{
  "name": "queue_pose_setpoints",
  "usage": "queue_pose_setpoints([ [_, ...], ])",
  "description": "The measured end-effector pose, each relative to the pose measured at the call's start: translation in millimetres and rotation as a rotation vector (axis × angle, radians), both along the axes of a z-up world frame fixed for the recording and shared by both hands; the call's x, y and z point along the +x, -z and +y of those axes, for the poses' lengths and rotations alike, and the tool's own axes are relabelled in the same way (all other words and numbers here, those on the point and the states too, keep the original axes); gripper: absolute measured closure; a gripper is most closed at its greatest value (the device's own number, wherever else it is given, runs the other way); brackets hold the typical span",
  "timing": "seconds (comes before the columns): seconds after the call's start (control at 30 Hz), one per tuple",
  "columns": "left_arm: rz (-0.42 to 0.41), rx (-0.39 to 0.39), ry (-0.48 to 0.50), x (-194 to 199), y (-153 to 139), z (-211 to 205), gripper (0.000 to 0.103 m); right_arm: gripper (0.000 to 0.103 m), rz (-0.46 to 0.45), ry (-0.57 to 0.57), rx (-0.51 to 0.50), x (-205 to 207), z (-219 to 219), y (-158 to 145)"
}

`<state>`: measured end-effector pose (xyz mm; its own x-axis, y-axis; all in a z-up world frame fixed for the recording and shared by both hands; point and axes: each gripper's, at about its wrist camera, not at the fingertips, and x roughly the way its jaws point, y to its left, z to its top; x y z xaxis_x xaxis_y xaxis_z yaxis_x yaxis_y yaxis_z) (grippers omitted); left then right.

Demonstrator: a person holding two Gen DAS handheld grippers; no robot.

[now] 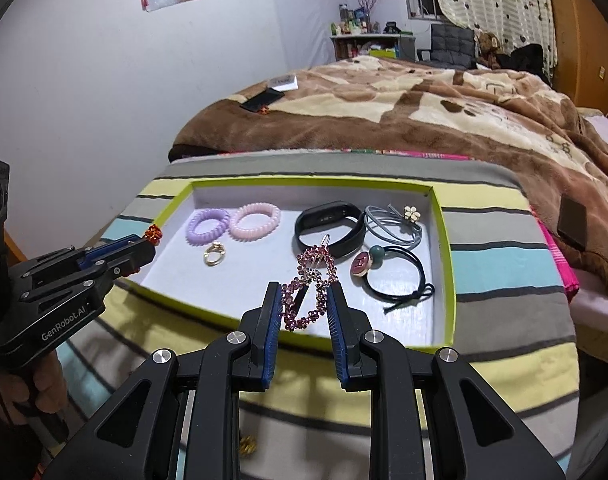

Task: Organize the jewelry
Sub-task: 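Carry the red ornament (left tool) and pink hairpin (right tool) to the box, then open both tools to release the pink hairpin and red ornament in the box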

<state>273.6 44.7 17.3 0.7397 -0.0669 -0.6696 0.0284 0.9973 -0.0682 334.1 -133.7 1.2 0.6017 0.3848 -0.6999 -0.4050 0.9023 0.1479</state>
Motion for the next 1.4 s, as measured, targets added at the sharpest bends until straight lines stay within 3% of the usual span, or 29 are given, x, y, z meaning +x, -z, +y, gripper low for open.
queue_pose_setpoints([
  [0.57, 0.112, 0.024, -0.027, 35, 33, 10, 0.087, 0.080, 0.079, 0.018, -0.034, 34, 4, 27],
  [0.67, 0.109, 0.022, -0.022, 35, 33, 10, 0.086, 0.080, 0.081, 0.013, -0.034, 35, 4, 27],
  [0.73, 0.106, 0.019, -0.021, 35, 32, 9, 0.079, 0.079, 0.084, 0.010, -0.031, 34, 3, 27],
  [0.87, 0.097, -0.005, -0.018, 32, 29, 10, 0.071, 0.066, 0.070, 0.010, -0.024, 31, 2, 22],
  [0.93, 0.088, -0.002, -0.021, 29, 27, 10, 0.066, 0.066, 0.060, 0.004, -0.017, 28, 2, 19],
  [1.4, -0.011, -0.013, -0.009, -26, -5, 7, 0.065, 0.066, -0.035, 0.001, 0.028, -22, -15, -9],
])
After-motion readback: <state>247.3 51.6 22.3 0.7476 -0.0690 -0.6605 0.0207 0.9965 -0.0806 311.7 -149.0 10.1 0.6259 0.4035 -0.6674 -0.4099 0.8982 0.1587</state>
